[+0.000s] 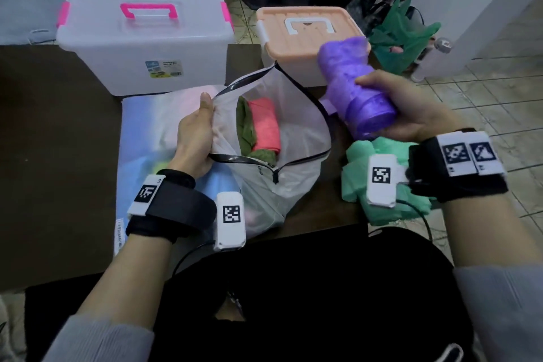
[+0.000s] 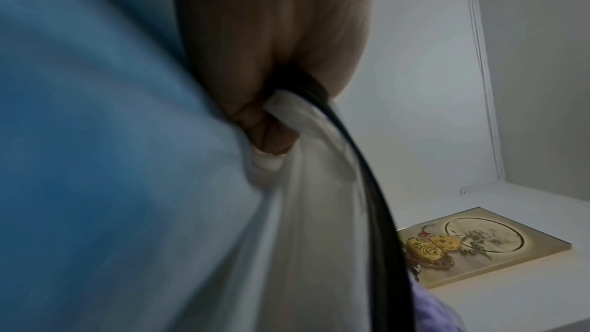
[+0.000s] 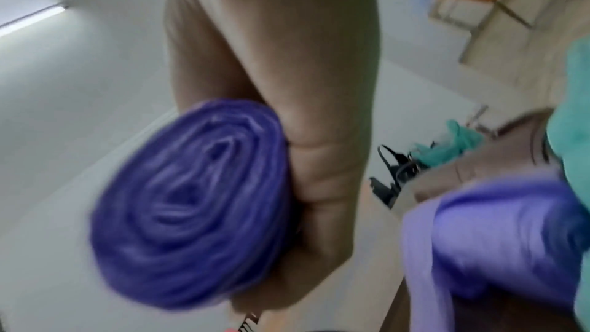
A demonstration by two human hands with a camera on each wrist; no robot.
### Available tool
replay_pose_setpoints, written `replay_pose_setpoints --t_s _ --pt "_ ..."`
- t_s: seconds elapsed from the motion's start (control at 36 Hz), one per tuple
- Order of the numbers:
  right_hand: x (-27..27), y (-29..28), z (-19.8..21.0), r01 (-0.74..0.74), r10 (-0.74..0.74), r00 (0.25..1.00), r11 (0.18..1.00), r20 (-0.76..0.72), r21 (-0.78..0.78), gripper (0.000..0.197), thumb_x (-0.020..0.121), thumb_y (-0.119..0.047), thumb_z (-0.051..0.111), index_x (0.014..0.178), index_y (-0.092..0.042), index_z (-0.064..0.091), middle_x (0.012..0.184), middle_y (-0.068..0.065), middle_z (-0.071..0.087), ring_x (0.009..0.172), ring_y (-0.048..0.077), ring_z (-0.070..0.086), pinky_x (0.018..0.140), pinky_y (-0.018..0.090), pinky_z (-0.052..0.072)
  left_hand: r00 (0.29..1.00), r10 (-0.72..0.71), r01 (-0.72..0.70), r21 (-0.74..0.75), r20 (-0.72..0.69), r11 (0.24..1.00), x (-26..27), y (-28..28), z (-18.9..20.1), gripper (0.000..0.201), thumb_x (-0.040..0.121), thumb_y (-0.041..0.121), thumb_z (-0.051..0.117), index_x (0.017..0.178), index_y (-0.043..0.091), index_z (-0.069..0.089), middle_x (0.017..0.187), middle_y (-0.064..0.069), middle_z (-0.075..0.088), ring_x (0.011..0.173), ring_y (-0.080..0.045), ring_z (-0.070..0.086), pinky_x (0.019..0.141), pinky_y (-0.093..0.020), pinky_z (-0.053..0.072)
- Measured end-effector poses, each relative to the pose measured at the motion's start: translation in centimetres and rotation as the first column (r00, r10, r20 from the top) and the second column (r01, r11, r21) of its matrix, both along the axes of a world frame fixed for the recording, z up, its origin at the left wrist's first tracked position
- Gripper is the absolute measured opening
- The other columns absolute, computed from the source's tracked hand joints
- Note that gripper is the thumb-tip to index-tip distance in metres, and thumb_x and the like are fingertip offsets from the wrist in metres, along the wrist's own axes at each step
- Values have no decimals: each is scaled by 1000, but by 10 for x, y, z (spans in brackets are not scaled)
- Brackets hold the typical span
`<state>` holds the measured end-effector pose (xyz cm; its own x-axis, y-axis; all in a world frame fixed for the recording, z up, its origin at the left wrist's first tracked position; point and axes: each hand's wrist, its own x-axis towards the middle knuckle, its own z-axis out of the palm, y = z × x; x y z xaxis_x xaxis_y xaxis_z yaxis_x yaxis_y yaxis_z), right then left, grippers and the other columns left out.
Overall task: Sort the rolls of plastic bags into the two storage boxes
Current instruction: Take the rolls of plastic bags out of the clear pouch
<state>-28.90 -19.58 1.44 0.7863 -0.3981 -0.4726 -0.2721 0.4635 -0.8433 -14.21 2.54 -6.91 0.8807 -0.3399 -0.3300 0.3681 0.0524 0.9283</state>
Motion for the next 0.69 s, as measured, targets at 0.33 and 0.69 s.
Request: replay_pose_setpoints --t_s 0.33,0.69 --pt "45 -7 -66 -464 -360 725 374 -587 -803 68 87 -39 57 136 1 32 141 18 39 134 37 26 107 44 28 1000 10 -10 24 4 1000 2 1 -3 37 96 49 43 72 20 45 72 -1 43 62 -12 42 52 -20 38" --pt "45 -12 -81 -485 -402 716 301 -570 -821 73 81 -30 72 135 -3 31 138 23 28 123 41 42 100 41 38 999 35 -35 48 14 998 3 1 -6 38 96 48 44 71 19 46 72 0 44 63 -11 44 58 -21 39"
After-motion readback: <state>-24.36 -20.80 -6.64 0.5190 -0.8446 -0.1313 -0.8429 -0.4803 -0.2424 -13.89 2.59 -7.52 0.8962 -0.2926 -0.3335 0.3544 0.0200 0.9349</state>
